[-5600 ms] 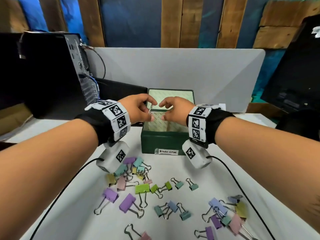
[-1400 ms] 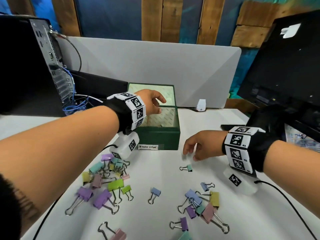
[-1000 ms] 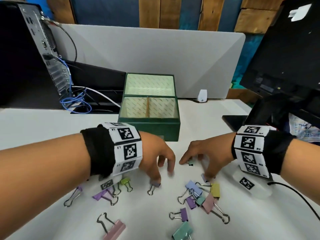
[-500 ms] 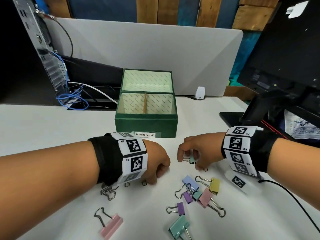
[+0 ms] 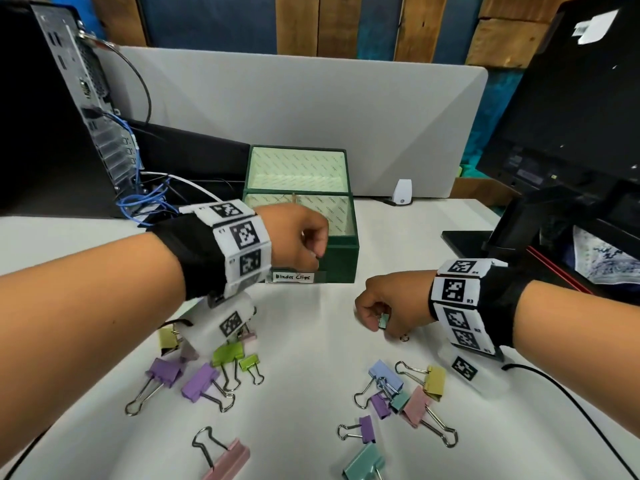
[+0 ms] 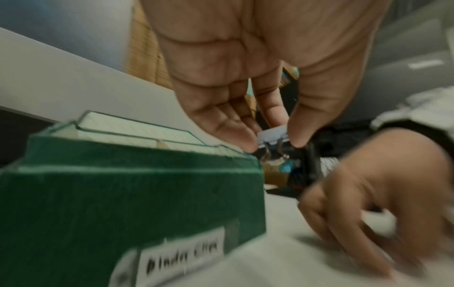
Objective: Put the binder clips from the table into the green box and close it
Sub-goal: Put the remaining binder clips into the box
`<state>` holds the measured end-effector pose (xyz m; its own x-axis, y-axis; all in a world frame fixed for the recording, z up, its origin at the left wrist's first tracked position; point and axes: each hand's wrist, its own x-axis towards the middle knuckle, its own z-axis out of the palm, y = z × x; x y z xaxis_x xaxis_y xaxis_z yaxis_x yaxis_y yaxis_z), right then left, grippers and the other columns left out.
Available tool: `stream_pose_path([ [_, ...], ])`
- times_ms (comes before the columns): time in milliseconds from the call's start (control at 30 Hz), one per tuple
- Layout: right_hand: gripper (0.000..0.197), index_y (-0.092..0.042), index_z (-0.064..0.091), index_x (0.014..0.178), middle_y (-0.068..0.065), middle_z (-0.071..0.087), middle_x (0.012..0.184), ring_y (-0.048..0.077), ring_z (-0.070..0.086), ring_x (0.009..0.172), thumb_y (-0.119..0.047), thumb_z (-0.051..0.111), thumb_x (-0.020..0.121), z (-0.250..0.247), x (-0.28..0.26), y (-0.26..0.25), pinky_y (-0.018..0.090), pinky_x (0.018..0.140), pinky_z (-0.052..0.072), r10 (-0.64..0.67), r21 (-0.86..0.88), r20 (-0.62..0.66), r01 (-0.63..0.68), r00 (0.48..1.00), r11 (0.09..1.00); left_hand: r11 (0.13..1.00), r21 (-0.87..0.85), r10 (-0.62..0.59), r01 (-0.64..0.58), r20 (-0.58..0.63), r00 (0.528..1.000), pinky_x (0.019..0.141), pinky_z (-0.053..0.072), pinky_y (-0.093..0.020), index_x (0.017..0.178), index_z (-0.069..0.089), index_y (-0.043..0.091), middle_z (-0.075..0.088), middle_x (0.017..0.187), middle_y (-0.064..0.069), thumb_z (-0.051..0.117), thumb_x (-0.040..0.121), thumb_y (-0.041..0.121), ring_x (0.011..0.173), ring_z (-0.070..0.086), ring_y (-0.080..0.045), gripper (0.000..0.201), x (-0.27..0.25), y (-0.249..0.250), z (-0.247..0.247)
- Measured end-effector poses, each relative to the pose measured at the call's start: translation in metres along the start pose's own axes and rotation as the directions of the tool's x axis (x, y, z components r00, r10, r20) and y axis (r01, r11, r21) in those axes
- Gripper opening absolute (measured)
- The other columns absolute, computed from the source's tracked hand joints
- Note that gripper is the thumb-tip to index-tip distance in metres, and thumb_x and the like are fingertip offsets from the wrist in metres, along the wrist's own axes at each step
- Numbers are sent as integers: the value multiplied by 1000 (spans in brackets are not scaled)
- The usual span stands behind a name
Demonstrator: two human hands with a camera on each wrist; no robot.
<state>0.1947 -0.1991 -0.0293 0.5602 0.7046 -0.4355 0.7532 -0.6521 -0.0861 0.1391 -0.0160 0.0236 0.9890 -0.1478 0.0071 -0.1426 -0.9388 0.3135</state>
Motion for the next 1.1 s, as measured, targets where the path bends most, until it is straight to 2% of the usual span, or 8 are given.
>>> stream_pose_path([
  [100,23,-22,52,78,0,51,93,17,48,75,-5,64,70,0,-1,1,23,55,37,9,-8,-13,-9,1000,1000,988,-152,-56,33,-147,988,74,51,-25,78,62,22,62,71,13,70,75,16,70,60,-9,11,13,-6,-14],
  [267,27,-28,49,65,-9,50,79,14,47,71,-6,65,67,1,0,7,24,60,40,60,88,-75,-53,995,995,952,-305,-145,40,-330,933,72,48,-21,84,64,16,64,80,6,75,75,19,74,59,-13,14,39,-15,-22],
  [500,28,-28,48,64,-10,47,66,5,43,60,-7,65,71,-8,-3,16,17,55,35,75,173,-154,-48,985,984,952,-285,-205,114,-312,928,66,40,-13,91,66,20,64,94,6,73,76,31,85,60,-12,20,51,-26,-14],
  [700,27,-26,53,69,-13,49,65,2,46,60,-1,64,72,-43,-6,12,3,52,36,25,277,-366,83,930,957,971,-224,-132,85,-203,970,76,50,-22,90,66,23,66,87,10,73,76,27,78,63,-8,16,8,-35,-21],
  [833,27,-26,54,71,-12,46,65,5,44,60,-2,65,73,-79,4,0,2,48,35,59,330,-629,198,775,923,994,-90,-62,62,1,998,71,47,-17,91,65,28,62,81,11,70,78,20,71,58,-6,16,-26,-34,-16],
  [967,21,-21,55,79,-9,46,75,6,44,63,-4,65,73,-95,28,-11,10,52,34,89,294,-772,230,630,928,998,10,-62,61,212,975,66,51,-14,85,60,40,60,82,13,67,77,13,75,61,-9,29,-50,-36,-7],
  [1033,21,-21,56,81,-5,47,86,13,48,75,-5,65,74,-94,43,-14,13,59,35,64,249,-769,205,637,947,994,78,-93,75,260,961,76,53,-23,93,61,39,59,87,13,66,77,16,79,61,-10,29,-58,-38,-4],
  [1100,19,-23,58,83,-4,47,89,18,55,85,-7,66,76,-89,56,-15,16,65,40,56,215,-700,135,712,967,988,122,-130,97,294,947,79,51,-24,102,61,37,59,93,13,65,77,18,79,58,-7,32,-66,-41,-2],
])
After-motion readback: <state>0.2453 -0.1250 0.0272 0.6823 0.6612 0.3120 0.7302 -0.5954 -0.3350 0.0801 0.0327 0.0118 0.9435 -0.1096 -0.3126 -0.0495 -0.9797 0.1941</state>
